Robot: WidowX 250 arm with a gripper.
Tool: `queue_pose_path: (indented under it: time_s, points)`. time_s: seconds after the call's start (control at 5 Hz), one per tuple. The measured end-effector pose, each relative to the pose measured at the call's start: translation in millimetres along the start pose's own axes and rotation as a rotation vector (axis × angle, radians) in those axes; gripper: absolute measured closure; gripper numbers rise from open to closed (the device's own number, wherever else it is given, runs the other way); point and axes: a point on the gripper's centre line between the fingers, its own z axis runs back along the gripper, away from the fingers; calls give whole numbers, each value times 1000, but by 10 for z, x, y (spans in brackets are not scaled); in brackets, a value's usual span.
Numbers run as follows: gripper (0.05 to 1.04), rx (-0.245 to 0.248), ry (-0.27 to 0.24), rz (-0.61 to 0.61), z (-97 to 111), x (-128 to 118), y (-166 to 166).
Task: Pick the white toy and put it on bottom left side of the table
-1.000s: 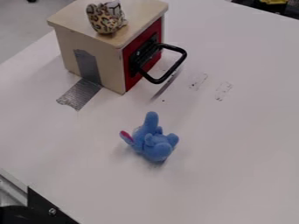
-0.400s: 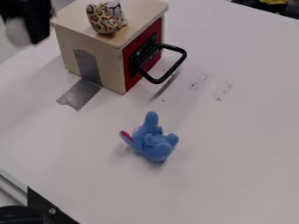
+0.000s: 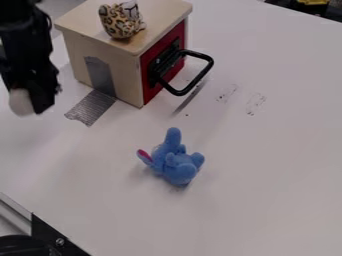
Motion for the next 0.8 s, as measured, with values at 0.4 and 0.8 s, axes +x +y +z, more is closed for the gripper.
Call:
queue_pose_path:
  time_s: [0.4, 0.8]
  points:
    - [156, 46, 51, -58, -144, 4, -56]
    - [84, 64, -12, -68, 218, -77, -98]
